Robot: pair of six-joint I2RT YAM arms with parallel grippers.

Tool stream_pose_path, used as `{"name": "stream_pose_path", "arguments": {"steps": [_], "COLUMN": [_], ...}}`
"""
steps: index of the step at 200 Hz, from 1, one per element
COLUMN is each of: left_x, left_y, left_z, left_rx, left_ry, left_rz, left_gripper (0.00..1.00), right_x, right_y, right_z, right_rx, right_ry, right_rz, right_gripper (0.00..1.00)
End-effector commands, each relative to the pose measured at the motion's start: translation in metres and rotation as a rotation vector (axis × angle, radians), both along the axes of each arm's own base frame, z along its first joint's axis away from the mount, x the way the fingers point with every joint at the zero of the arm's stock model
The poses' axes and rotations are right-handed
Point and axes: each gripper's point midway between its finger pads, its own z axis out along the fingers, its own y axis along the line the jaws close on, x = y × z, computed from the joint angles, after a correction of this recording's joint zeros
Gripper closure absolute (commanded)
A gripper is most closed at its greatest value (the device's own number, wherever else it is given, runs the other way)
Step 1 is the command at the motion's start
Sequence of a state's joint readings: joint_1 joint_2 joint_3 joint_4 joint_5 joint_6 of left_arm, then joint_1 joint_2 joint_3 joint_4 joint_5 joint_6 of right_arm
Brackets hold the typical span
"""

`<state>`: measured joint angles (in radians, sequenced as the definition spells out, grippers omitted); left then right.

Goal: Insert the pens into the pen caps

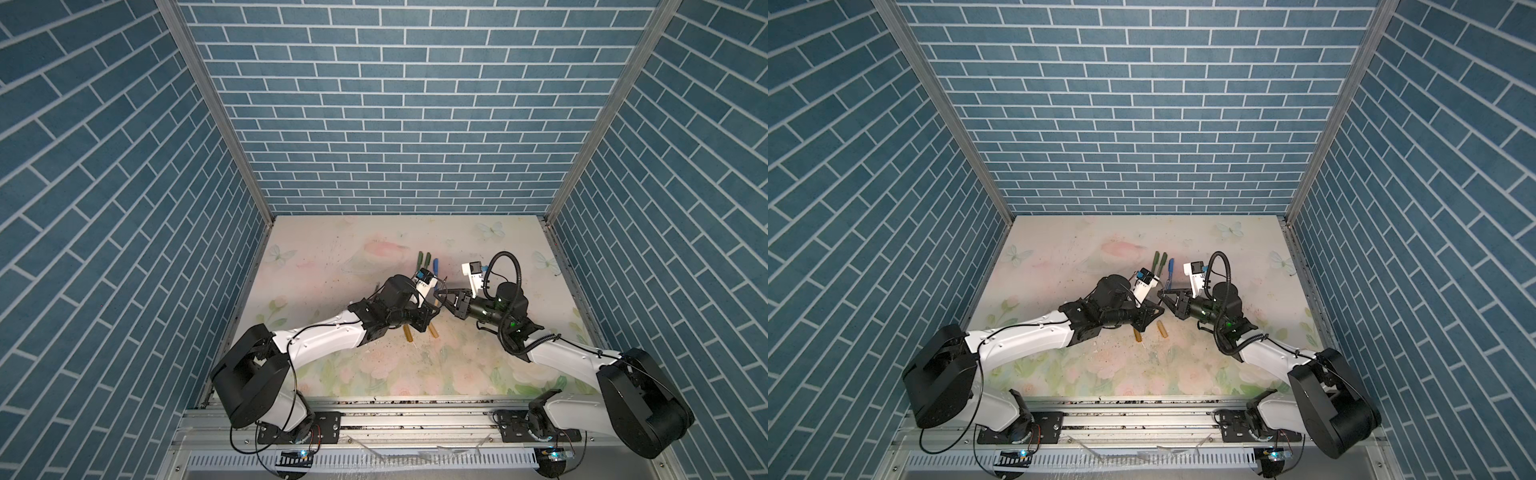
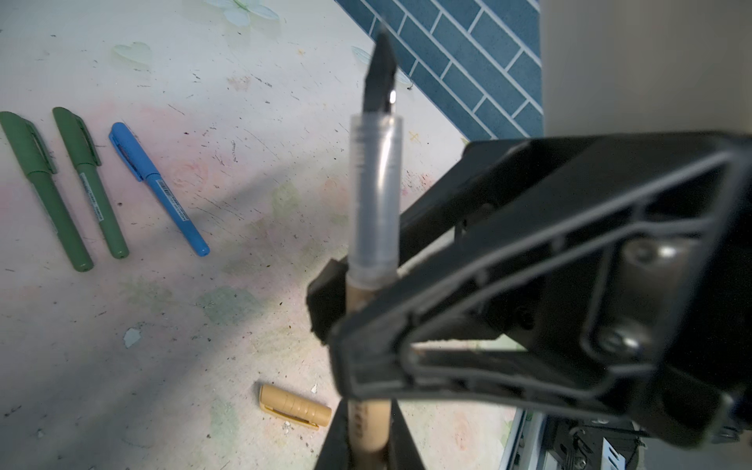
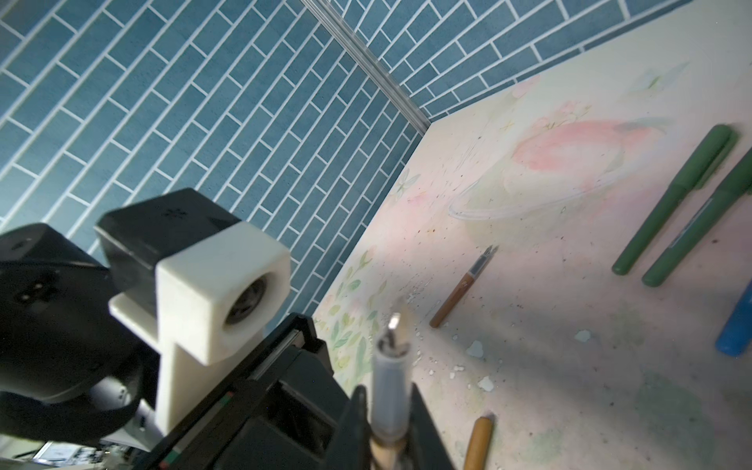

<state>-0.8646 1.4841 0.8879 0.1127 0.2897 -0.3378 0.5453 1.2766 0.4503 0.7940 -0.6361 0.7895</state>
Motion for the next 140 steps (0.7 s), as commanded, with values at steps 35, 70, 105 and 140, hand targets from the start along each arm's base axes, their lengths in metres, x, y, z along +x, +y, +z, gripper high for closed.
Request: {"name": "stream_pose_path", "arguments": {"steps": [35, 70, 105, 140], "left_x": [0.044, 0.063, 0.056, 0.035], "left_y": [0.05, 0.072, 0.056, 0.042], "left_z": [0.057, 0.11, 0.137, 0.153], "left_rx": [0.025, -0.104, -0.226, -0.214], "left_ry": [-0.066, -0.184, -0.242, -0.264], "left_rz": [0.208, 0.231, 0.093, -0.082], "left_gripper": [1.0, 1.0, 1.0, 1.0], "right_x": [0.001, 0.005, -0.002, -0.005], "right_y": [-0.018, -0.064, -0.07, -0.058], "right_z": [0.041, 0.027, -0.035, -0.076], "right_rx": [-0.05, -0.308, -0.573, -0.725], "right_ry": [-0.025, 0.041, 0.227, 0.312], "right_rz": [-0.109, -0.323, -0.261, -0.164], "right_gripper": [0.67, 0.78, 0.79, 0.79]}}
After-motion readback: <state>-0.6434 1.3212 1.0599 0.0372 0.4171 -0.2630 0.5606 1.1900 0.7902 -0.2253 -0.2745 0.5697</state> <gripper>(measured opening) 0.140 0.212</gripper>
